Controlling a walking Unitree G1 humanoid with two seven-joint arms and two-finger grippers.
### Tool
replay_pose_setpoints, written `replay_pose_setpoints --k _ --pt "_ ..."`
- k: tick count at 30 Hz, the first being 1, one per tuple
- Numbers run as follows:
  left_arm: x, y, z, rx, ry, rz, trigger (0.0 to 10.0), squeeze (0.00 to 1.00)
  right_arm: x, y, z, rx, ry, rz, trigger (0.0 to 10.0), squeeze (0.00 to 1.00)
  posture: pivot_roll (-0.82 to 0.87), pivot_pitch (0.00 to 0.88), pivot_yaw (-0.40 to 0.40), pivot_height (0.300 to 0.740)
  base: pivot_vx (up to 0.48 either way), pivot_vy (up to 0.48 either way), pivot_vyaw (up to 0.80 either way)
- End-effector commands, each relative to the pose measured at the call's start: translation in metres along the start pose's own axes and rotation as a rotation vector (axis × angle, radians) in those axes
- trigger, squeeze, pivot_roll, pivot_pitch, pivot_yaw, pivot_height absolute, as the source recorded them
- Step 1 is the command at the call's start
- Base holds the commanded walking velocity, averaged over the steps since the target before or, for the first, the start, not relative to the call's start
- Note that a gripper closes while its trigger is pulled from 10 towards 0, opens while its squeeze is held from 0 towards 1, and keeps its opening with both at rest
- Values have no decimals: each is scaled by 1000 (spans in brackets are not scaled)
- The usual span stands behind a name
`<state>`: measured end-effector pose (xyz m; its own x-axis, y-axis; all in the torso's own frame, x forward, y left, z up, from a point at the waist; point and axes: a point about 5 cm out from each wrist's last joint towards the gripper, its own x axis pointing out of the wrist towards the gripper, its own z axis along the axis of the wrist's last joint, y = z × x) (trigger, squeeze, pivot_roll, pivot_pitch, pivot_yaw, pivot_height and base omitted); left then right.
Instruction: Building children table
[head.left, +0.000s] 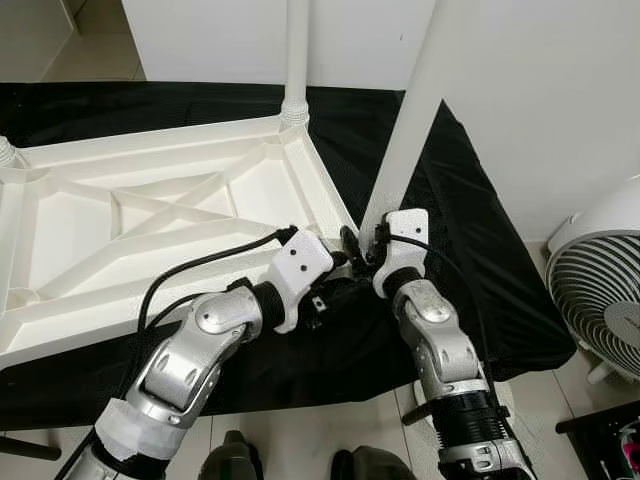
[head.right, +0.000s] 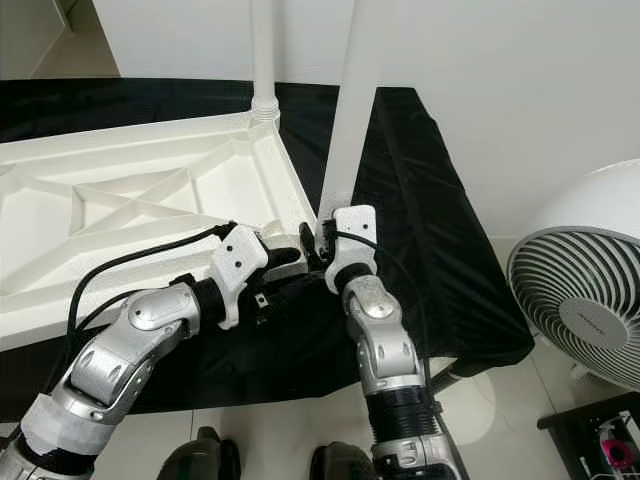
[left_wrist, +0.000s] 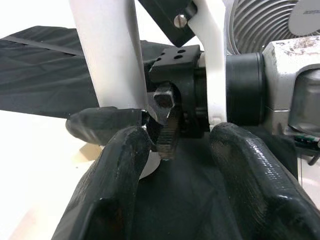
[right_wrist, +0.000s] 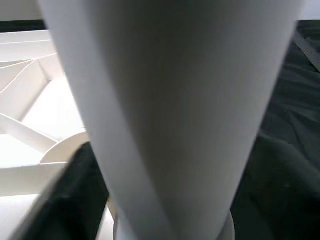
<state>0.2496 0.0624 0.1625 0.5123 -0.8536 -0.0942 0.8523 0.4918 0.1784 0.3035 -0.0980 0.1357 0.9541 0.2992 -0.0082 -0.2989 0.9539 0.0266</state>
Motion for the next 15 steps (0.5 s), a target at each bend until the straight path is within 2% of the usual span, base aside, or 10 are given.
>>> replay_pose_setpoints --k 1,2,3,4,6,13,15 --pt "0 -4 -3 -6 14 -56 10000 0 1 0 5 5 -2 36 10000 1000 -11 32 -37 740 0 0 0" --pt "-1 -4 -4 -6 15 -55 10000 0 2 -3 6 -9 7 99 10000 161 -10 33 -39 740 0 0 0" --pt "-1 -4 -4 -6 15 -55 10000 0 2 -3 6 -9 7 99 10000 161 -10 33 -39 740 0 0 0" --pt "-1 -4 -4 -6 15 -51 10000 0 1 -7 7 -55 15 188 10000 0 -9 31 -40 740 0 0 0" --pt "-1 -3 -4 -2 21 -47 10000 0 -1 -16 4 -122 26 315 10000 0 -10 29 -39 740 0 0 0" --pt "-1 -2 -5 6 31 -48 10000 0 3 -37 -4 -218 68 464 10000 0 -3 28 -35 740 0 0 0" --pt "-1 -2 -5 6 31 -48 10000 0 3 -37 -4 -218 69 470 10000 0 -3 28 -35 740 0 0 0"
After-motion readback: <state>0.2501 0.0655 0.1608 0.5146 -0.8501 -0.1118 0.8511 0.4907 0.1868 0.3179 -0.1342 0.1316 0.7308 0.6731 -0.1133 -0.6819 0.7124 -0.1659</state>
